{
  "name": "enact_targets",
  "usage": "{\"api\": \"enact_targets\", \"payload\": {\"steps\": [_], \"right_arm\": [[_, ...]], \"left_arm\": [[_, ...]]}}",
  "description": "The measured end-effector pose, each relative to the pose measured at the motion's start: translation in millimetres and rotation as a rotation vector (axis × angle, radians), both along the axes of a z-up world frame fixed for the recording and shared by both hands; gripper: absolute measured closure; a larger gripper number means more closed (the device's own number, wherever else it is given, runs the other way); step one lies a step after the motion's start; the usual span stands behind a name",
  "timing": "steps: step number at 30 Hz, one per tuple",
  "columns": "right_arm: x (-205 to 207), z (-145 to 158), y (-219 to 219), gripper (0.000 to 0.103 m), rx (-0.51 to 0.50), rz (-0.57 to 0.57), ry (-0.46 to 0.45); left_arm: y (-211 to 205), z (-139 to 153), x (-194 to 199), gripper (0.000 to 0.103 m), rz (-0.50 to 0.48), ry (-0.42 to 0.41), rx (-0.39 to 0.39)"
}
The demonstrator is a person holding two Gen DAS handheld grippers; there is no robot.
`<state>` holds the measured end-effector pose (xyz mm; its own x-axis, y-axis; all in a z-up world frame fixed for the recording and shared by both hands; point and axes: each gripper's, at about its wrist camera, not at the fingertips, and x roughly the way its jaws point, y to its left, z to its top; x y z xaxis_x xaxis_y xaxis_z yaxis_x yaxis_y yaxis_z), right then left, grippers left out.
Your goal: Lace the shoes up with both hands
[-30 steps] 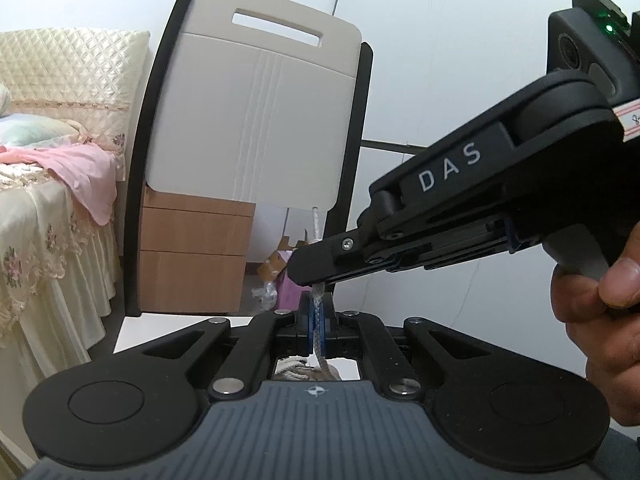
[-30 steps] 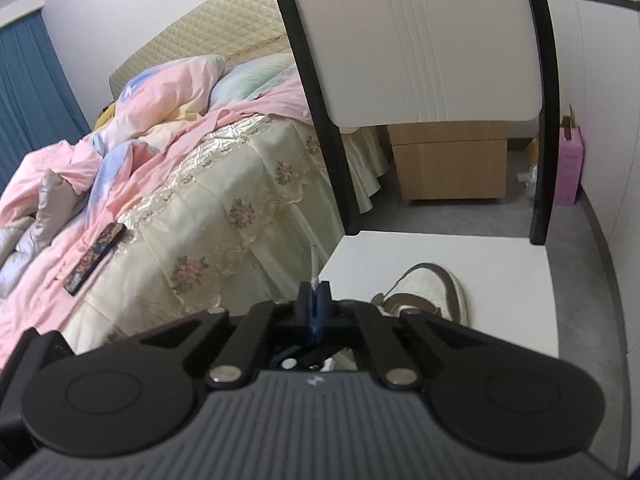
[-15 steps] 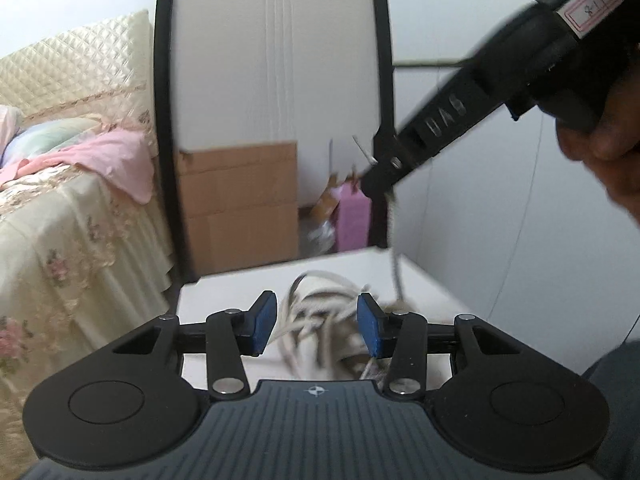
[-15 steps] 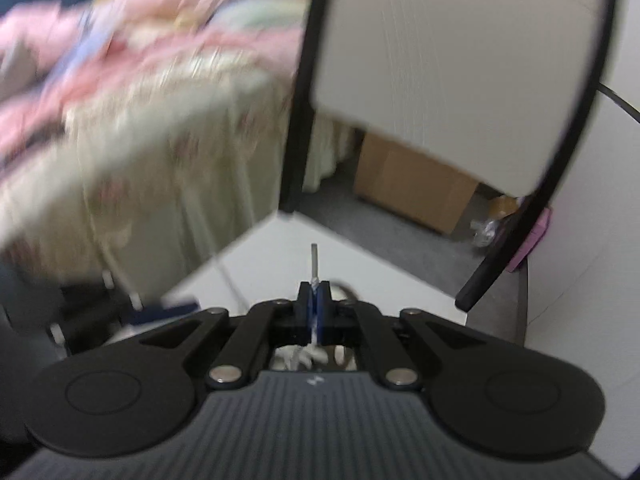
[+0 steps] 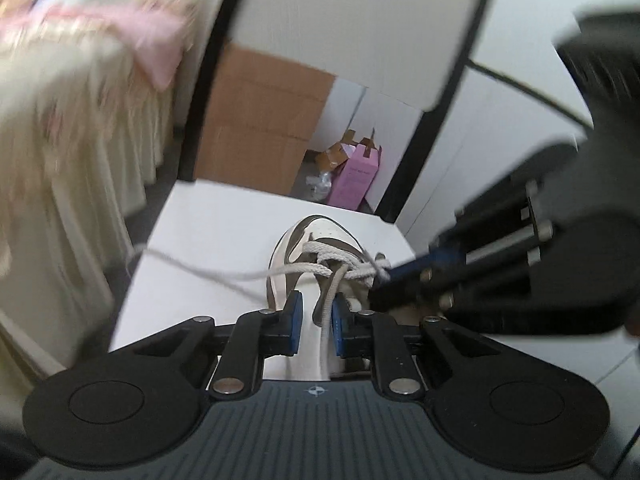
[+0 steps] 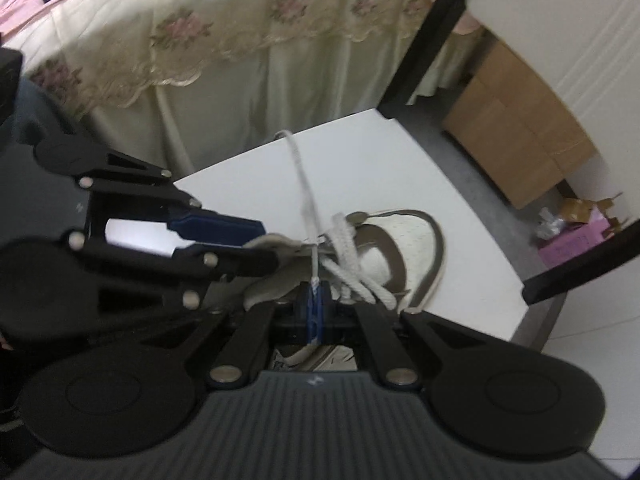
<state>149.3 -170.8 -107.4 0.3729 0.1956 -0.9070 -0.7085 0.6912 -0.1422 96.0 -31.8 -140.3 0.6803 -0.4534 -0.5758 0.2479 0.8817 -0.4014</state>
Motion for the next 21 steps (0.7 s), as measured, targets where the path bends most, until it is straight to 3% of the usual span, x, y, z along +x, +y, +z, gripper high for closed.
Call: {"api": "enact_targets", "payload": {"steps": [4, 7, 21], "right_arm": [[5.4, -7.4, 4.9, 0.1, -0.019, 0.02, 0.048], [7.0, -11.7, 8.4, 0.1, -0.027, 0.034, 0.065], [10.1, -18.1, 16.2, 0.1, -0.027, 0.044, 0.088]], "left_arm": [[18.9, -9.8, 8.1, 0.085, 0.037, 0.115, -0.178], [29.9, -15.6, 18.0, 0.085, 0.056, 0.171, -0.268], [30.5, -14.3, 29.5, 0.085, 0.045, 0.184, -0.26]]}}
